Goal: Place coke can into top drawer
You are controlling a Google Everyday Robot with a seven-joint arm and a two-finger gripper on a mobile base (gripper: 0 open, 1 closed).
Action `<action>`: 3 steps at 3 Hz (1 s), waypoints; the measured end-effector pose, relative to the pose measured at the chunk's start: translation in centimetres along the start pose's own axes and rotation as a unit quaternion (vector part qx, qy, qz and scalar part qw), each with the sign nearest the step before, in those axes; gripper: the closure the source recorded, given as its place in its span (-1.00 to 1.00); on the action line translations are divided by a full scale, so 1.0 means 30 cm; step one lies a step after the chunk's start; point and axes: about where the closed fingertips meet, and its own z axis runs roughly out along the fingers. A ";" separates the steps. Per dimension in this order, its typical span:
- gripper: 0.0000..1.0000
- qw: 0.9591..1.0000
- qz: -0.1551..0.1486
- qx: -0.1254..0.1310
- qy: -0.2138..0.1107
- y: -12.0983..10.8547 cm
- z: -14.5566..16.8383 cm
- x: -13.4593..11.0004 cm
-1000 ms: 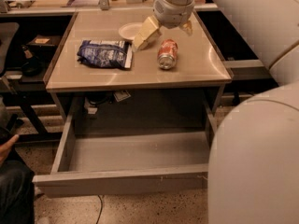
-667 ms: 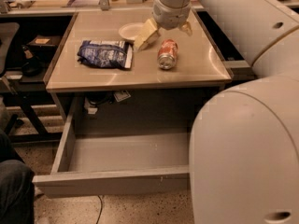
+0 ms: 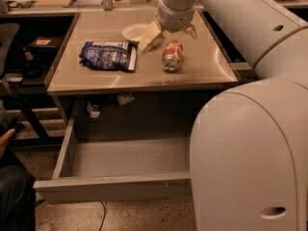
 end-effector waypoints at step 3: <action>-1.00 0.998 0.034 0.043 0.027 -0.063 0.193 -0.134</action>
Offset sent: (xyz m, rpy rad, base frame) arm 0.0715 0.0081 -0.0360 -0.0943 0.0450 -0.1063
